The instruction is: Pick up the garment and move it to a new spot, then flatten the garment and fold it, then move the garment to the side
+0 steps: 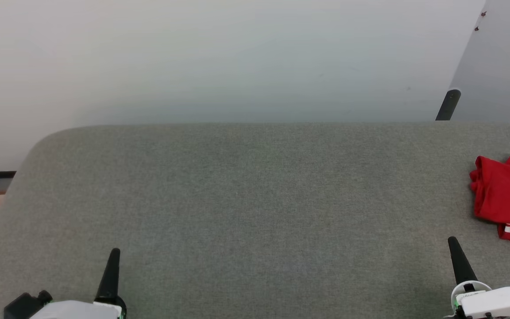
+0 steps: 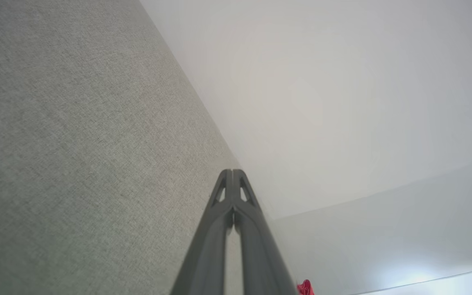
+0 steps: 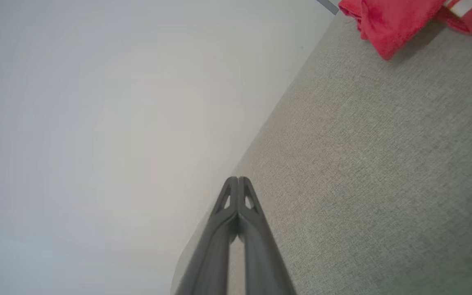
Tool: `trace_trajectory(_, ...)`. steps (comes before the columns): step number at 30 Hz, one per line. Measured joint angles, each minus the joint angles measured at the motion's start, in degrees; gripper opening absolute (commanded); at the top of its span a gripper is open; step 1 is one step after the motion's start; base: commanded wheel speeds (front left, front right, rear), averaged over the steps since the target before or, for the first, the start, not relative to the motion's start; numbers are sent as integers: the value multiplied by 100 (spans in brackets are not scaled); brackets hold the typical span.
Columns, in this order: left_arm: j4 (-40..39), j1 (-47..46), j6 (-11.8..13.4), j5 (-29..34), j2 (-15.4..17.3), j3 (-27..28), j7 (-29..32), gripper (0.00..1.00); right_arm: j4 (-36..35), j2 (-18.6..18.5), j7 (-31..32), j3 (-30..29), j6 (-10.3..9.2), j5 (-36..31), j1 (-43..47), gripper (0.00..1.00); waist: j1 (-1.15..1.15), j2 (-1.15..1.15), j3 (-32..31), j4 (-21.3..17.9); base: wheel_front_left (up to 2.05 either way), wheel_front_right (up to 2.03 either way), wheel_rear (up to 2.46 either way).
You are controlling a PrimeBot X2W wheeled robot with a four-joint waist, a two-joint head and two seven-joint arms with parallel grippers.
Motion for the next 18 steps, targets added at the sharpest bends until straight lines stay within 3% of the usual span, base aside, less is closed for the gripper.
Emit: trace_trajectory(18,48,-210,0,-845,-154,33,242,0,3,16,238,-56,-1,1002,-150,0,0,0,80,-8,0,0,0)
